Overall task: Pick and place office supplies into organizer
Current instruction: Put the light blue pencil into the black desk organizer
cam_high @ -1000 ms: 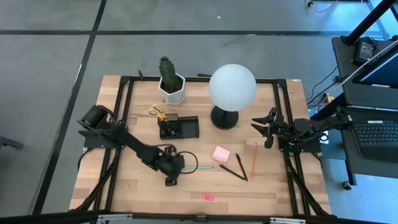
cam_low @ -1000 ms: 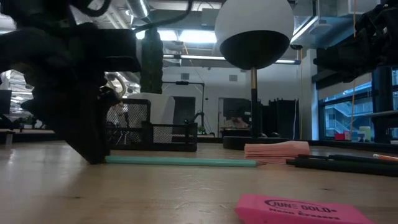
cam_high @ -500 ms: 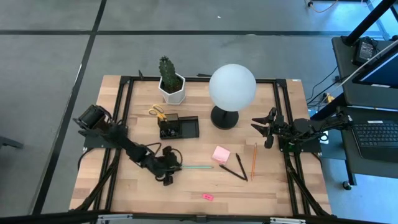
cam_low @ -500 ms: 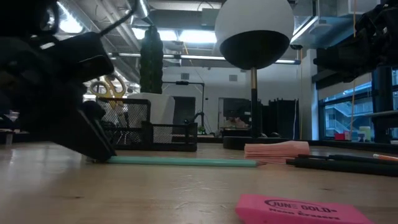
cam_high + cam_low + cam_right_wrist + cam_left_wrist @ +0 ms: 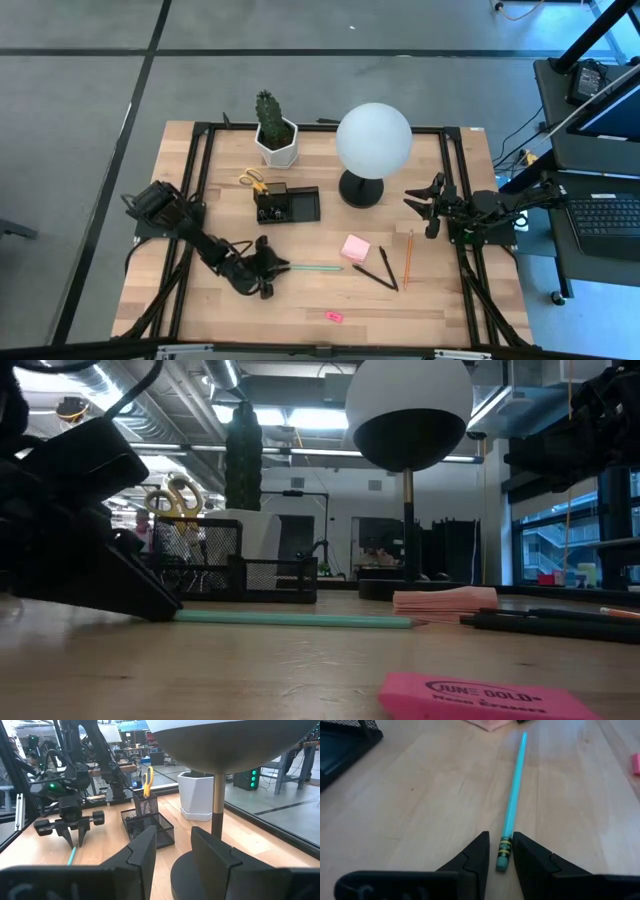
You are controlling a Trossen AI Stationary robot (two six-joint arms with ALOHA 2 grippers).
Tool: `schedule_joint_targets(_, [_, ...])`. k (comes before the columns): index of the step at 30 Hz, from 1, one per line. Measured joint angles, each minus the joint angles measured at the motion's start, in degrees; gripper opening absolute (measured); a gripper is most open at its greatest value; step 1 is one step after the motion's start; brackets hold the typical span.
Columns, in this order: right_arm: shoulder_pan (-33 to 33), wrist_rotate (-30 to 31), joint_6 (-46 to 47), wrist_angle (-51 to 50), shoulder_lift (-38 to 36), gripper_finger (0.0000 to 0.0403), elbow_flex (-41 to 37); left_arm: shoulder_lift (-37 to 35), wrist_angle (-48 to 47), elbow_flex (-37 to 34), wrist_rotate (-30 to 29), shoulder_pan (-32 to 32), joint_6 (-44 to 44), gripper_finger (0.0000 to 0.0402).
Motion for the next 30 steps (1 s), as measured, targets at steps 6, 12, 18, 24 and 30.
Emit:
schedule_joint_targets(6, [0.0, 0.0, 0.1, 0.0, 0.0, 0.0127, 0.0, 5.4, 7.6, 0.1, -4.3, -1.0, 0.2, 0.0081])
schedule_joint_targets(12, [0.0, 0.0, 1.2, 0.0, 0.0, 0.0127, 0.0, 8.2, 10.7, 0.2, -8.1, -3.2, 0.9, 0.0072])
schedule_joint_targets(18, [0.0, 0.0, 1.2, 0.0, 0.0, 0.0127, 0.0, 10.1, 11.9, 0.3, -10.7, -4.4, 3.3, 0.0053])
schedule_joint_targets(24, [0.0, 0.0, 1.2, 0.0, 0.0, 0.0127, 0.0, 10.5, 12.5, 0.3, -11.4, -4.4, 3.7, 0.0035])
schedule_joint_targets(30, [0.0, 0.0, 1.0, 0.0, 0.0, 0.0126, 0.0, 10.9, 15.7, 0.0, -11.5, -4.4, 5.8, 0.0017])
